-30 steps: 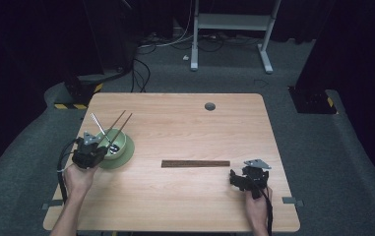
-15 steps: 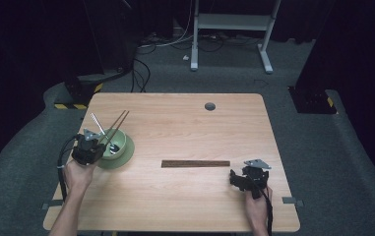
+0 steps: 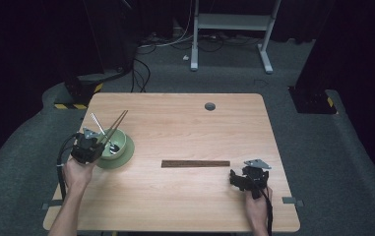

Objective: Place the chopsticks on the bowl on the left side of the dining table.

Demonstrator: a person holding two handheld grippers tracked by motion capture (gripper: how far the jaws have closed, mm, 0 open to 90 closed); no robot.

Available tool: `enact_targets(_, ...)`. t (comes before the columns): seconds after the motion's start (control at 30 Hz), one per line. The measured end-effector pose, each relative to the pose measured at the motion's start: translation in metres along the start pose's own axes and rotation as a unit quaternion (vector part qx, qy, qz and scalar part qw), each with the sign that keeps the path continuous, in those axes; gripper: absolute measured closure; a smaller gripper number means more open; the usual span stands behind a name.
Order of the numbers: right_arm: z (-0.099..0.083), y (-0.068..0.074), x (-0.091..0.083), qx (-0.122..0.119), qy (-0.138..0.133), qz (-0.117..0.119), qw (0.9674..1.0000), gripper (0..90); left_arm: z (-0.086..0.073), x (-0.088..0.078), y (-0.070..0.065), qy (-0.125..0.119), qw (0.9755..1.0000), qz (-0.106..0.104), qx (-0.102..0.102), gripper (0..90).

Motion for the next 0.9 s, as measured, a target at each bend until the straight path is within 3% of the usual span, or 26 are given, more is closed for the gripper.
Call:
enact_targets(0.57,0.0,0.0,0.0,0.0,0.0,0.0,1.0,13.9,-0.002,0.003,0.006,0.015,0.9999,-0.004,-0.002,79.7)
enact_targets(0.9,0.0,0.0,0.0,0.0,0.0,0.0,1.0,13.9,-0.001,-0.009,0.004,-0.021,0.999,-0.035,-0.021,71.7)
Point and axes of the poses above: each handheld gripper's, and its own axes: x roughly forward along the jaws, z roughly out of its top, y roughly to its left, the point moved 1 cm from there along x, roughly forward along the jaws, and after that the axes turned 7 degrees about -x, right-handed, at the moved point
